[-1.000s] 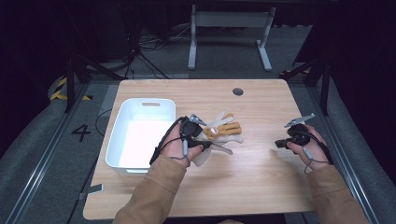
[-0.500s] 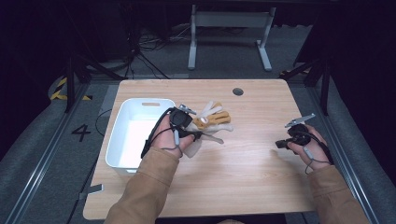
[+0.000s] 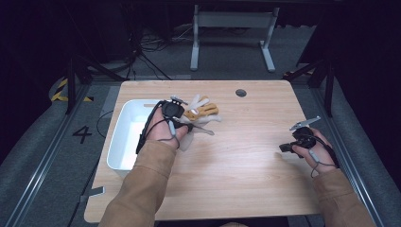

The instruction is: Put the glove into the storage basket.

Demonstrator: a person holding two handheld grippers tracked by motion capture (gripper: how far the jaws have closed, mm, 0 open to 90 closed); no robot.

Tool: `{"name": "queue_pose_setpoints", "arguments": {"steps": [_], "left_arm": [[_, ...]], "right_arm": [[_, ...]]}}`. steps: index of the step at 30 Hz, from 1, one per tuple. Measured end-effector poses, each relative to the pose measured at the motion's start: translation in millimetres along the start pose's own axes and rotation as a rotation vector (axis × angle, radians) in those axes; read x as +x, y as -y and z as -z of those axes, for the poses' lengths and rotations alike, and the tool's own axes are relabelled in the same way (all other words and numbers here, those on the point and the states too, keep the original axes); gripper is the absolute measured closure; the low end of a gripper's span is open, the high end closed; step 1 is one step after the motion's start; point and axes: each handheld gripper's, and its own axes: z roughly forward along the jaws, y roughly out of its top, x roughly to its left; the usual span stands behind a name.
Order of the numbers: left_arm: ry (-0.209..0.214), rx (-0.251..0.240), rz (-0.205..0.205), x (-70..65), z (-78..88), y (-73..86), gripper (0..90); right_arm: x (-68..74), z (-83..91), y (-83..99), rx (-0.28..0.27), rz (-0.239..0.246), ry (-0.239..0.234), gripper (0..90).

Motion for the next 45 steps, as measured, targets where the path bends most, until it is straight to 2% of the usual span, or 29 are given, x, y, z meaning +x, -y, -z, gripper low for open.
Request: {"name": "queue_pose_setpoints", "arguments": {"steps": [2, 3, 12, 14, 16, 17, 18, 19, 26, 34, 38, 39, 44, 45], "left_arm": [[-0.015, 0.009, 0.004, 1.3, 2.6, -3.1, 73.7], [-0.03, 0.018, 0.025, 2.8, 5.3, -6.5, 73.7], [-0.058, 0.036, 0.069, 11.1, 9.1, -15.6, 73.6], [-0.063, 0.048, 0.1, 15.2, 10.5, -16.6, 73.6], [-0.071, 0.057, 0.106, 16.8, 10.8, -16.8, 73.6], [-0.081, 0.068, 0.141, 20.2, 10.9, -17.1, 73.6], [-0.081, 0.068, 0.141, 20.2, 10.9, -17.1, 73.6], [-0.082, 0.07, 0.16, 23.6, 11.3, -17.5, 73.6], [-0.096, 0.069, 0.182, 28.9, 15.7, -18.5, 73.6], [-0.119, 0.061, 0.208, 31.9, 23.7, -16.1, 73.5], [-0.133, 0.058, 0.229, 37.7, 27.9, -12.7, 73.5], [-0.15, 0.051, 0.246, 40.6, 30.3, -10.2, 73.4], [-0.166, 0.052, 0.263, 46.7, 35.1, -5.0, 73.4], [-0.174, 0.047, 0.282, 50.1, 38.1, -1.8, 73.4]], "right_arm": [[-1.0, -0.4, 1.0, -0.002, -0.005, -0.004, 90.0], [-1.6, -0.4, 1.5, -0.001, -0.006, -0.006, 90.0], [2.2, 2.4, 1.4, -0.007, 0.0, -0.01, 90.0], [2.9, 2.2, 1.7, -0.006, -0.001, -0.007, 90.0], [2.9, 2.2, 1.9, -0.004, -0.002, -0.006, 90.0], [2.7, 2.4, 2.4, -0.01, -0.008, -0.004, 90.0], [2.7, 2.4, 2.4, -0.01, -0.008, -0.004, 90.0], [2.6, 3.2, 2.7, -0.011, -0.009, 0.002, 90.0], [1.2, 3.5, 4.1, -0.011, -0.016, 0.004, 90.0], [2.0, 3.5, 4.2, -0.007, -0.014, -0.001, 90.0], [2.3, 2.7, 3.8, -0.002, -0.014, -0.004, 90.0], [2.9, 2.6, 3.0, -0.005, -0.014, -0.004, 90.0], [5.8, 2.5, -0.3, -0.009, -0.006, -0.003, 90.0], [5.7, 2.7, -1.9, -0.015, -0.004, -0.009, 90.0]]}}
